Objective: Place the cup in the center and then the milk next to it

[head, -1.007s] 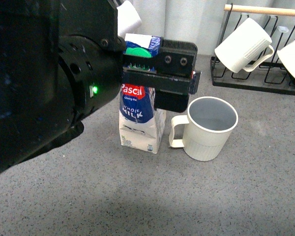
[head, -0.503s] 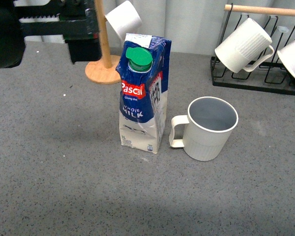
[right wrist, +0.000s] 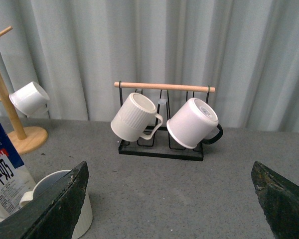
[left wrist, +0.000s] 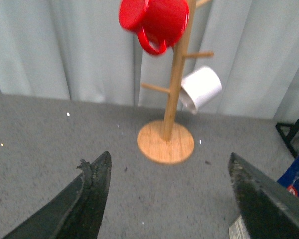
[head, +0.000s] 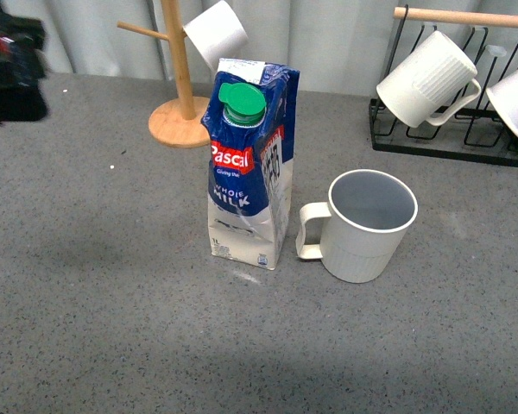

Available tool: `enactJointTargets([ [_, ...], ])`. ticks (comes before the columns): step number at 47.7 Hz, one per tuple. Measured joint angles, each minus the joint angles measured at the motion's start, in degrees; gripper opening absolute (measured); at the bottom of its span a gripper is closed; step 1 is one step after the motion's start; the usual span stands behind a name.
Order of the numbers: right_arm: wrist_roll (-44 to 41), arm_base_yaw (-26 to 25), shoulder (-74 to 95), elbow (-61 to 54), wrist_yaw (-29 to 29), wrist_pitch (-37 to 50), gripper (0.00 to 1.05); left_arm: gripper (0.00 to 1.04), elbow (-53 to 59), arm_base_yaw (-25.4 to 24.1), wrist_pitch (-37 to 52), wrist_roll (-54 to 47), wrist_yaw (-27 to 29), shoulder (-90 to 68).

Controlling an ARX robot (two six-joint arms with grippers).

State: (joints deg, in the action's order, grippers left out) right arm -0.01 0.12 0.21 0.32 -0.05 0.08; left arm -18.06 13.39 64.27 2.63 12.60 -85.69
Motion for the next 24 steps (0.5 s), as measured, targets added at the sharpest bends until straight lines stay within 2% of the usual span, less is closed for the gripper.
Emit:
enactJointTargets([
  [4, 0.0, 0.0, 0.0, 0.0, 0.04, 0.0, 0.96, 0.57, 3.28, -1.9, 1.66, -1.14, -1.49, 4.55],
  [13, 0.0, 0.0, 0.0, 0.0, -0.04, 0.0, 0.96, 0.3, 8.09, -4.39, -0.72, -1.75, -3.91, 11.39],
  [18, 0.0, 0.0, 0.0, 0.0, -0.02, 0.0, 0.96, 0.06, 11.04, -6.21, -3.82, -1.99, -5.42, 17.46],
  [24, 0.0, 0.0, 0.0, 0.0, 0.0, 0.0, 0.96, 0.04, 13.2, -7.45, -7.91, -2.19, -7.1, 23.67],
])
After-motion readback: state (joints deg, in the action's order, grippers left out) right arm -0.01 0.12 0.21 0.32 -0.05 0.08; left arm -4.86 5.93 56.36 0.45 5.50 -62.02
